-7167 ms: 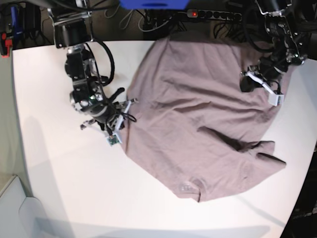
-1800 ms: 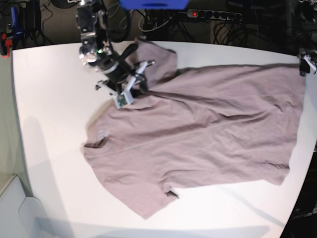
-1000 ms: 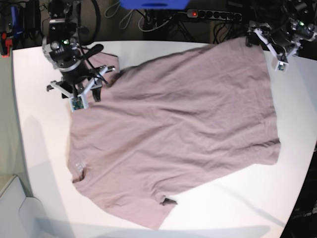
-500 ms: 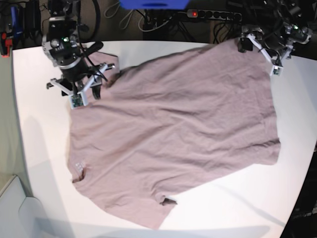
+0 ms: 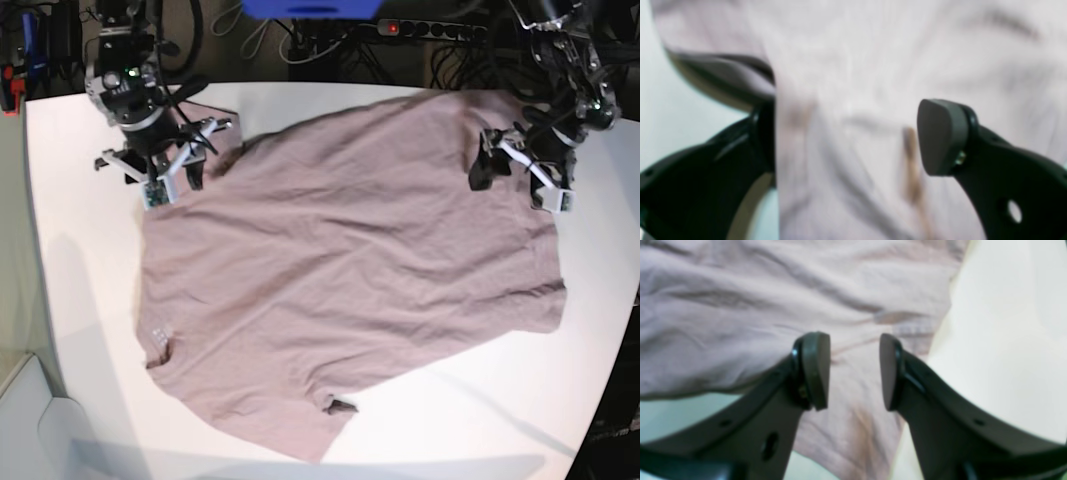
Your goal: Layout the t-shirt on the table in an organized manner, then fold the t-shirt properly
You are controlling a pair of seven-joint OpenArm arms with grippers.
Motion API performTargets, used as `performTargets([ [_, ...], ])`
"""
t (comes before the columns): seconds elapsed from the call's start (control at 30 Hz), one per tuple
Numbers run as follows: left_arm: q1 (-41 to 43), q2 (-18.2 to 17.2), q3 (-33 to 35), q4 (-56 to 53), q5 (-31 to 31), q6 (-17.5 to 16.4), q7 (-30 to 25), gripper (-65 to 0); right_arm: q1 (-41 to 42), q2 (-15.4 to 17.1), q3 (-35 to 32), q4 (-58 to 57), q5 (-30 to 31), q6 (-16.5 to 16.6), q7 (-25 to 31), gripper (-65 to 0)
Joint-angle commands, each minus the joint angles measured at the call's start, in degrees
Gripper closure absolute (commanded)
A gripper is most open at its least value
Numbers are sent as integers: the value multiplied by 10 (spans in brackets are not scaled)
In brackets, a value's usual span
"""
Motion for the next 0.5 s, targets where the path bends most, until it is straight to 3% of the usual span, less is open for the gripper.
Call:
performTargets([
  [0.0, -4, -5, -3, -29, 71, 21, 79, -567, 1, 2, 1, 10, 1, 1, 11, -254],
  [0.23, -155, -11, -34, -96, 187, 21, 78, -570, -10, 3, 1, 9, 0, 1, 11, -254],
  [0.47, -276, -4, -32, -180, 218, 21, 52, -570, -27, 14, 1, 9, -1, 1, 13, -254],
])
